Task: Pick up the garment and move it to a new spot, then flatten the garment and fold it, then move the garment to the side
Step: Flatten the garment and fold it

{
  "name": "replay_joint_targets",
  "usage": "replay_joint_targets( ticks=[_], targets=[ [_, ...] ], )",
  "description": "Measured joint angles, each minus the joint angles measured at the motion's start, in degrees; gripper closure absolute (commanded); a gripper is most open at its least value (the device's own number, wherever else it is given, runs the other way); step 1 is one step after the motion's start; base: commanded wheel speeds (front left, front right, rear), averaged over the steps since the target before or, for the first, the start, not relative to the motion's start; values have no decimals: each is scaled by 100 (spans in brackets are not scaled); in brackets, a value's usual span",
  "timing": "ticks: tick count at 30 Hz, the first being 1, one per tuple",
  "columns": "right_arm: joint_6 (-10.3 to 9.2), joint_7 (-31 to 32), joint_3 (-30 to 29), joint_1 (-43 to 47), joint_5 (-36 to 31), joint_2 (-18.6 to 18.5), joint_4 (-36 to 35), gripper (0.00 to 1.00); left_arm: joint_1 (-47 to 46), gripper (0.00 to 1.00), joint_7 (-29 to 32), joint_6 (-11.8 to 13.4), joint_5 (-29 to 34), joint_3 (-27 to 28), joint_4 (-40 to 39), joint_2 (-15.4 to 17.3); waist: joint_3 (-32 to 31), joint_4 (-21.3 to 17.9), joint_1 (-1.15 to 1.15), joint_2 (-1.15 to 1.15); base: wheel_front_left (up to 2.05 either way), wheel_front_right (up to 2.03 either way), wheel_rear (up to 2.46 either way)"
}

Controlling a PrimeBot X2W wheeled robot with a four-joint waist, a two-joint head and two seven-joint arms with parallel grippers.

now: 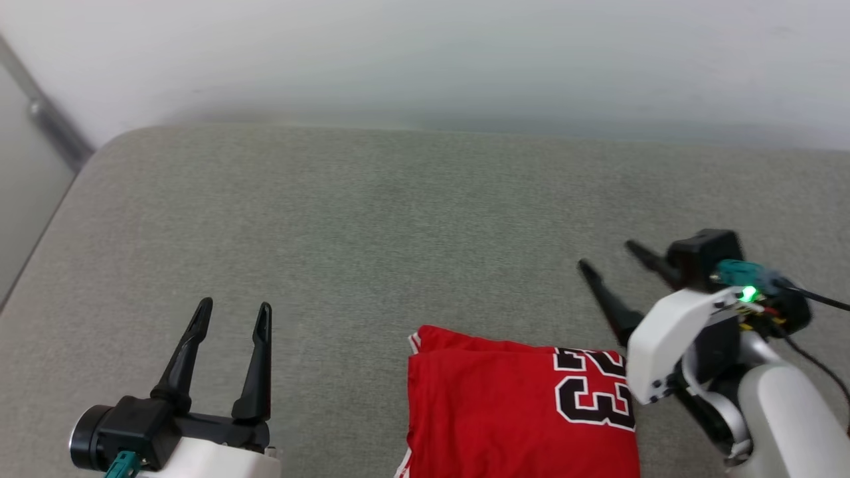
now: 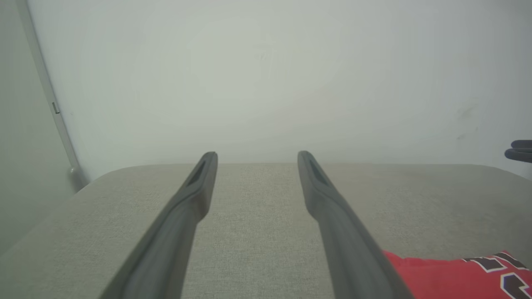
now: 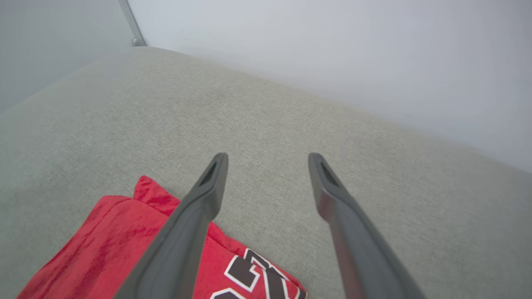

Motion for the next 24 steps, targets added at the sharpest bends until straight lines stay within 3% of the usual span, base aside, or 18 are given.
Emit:
replay_joint_targets(
  ticks=[5, 9, 13, 24],
  targets=[
    [0, -922, -398, 56, -368, -322, 27, 0, -38, 0, 0, 0, 0, -41, 18, -9, 30, -213, 0, 0, 0, 0, 0],
    [0, -1508, -850, 405, -404, -337, 11, 0, -55, 0, 0, 0, -9, -76, 27, -24, 7, -338, 0, 0, 0, 0, 0],
    [0, -2029, -1240, 815, -382, -212, -183, 0, -53, 0, 0, 0, -11, -111, 23, -22, -16, -434, 0, 0, 0, 0, 0],
    [0, -2960, -1467, 1710, -352, 215, -616, 0, 183, 0, 0, 0, -101, -107, -63, -109, -92, -516, 0, 0, 0, 0, 0]
  ],
)
